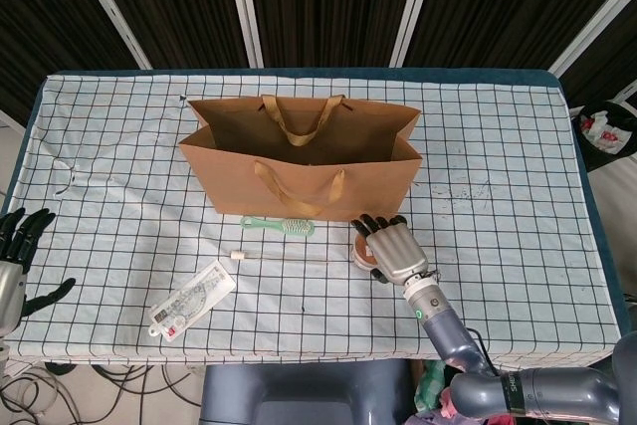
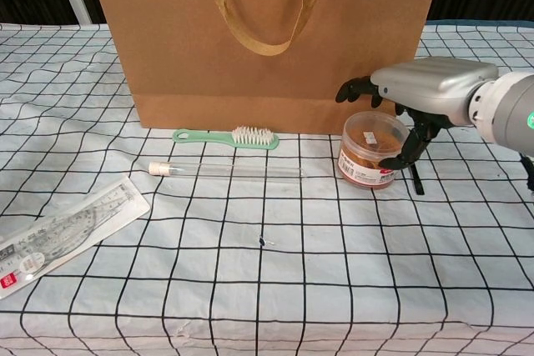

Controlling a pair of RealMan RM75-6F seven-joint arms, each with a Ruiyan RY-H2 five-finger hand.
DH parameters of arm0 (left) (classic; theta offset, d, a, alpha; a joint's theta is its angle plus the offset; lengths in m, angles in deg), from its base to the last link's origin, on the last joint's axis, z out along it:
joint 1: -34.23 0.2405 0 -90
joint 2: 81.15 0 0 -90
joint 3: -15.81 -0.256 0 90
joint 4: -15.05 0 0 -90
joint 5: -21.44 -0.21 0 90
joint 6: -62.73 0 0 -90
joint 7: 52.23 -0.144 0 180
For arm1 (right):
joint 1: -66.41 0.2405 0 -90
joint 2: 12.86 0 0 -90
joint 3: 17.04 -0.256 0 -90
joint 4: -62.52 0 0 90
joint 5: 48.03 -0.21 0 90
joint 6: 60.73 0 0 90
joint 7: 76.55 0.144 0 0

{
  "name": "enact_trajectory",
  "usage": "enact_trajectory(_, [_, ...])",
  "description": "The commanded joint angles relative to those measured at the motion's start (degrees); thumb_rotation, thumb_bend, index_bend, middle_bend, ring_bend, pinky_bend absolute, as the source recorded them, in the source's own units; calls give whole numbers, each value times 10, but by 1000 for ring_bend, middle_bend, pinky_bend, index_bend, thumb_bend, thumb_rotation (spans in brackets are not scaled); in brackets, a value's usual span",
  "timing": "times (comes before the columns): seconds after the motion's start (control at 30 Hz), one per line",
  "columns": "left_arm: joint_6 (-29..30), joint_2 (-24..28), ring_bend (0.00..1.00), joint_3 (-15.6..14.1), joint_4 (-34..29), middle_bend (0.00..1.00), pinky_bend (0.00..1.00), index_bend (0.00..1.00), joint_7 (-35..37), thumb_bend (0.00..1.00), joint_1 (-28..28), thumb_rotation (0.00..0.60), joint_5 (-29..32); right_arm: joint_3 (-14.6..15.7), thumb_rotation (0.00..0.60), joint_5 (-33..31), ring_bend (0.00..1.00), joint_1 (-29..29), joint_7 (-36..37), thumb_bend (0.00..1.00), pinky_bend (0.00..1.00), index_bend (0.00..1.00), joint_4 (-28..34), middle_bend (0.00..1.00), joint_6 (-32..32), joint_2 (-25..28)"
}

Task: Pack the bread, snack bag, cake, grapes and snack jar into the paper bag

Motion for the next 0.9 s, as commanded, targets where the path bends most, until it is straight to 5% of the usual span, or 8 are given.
enact_trajectory(0.03, [0,0,11,0,0,105,80,103,0,74,0,600,0,-4,600,-12,184,5,-5,184,294,136,-8,120,-4,-4])
enact_trajectory(0.43, [-1,2,11,1,-1,103,80,103,3,74,0,600,2,-6,600,-51,205,20,-7,184,293,136,-37,142,-31,-11])
enact_trajectory(0.7, [-2,2,11,1,-2,103,80,103,2,74,1,600,2,-2,600,-44,425,21,-2,254,362,259,-43,338,-28,-14])
enact_trajectory(0.9, [-2,3,11,0,-2,102,80,103,3,74,1,600,1,-2,600,8,489,6,36,308,420,358,-44,419,-7,-12])
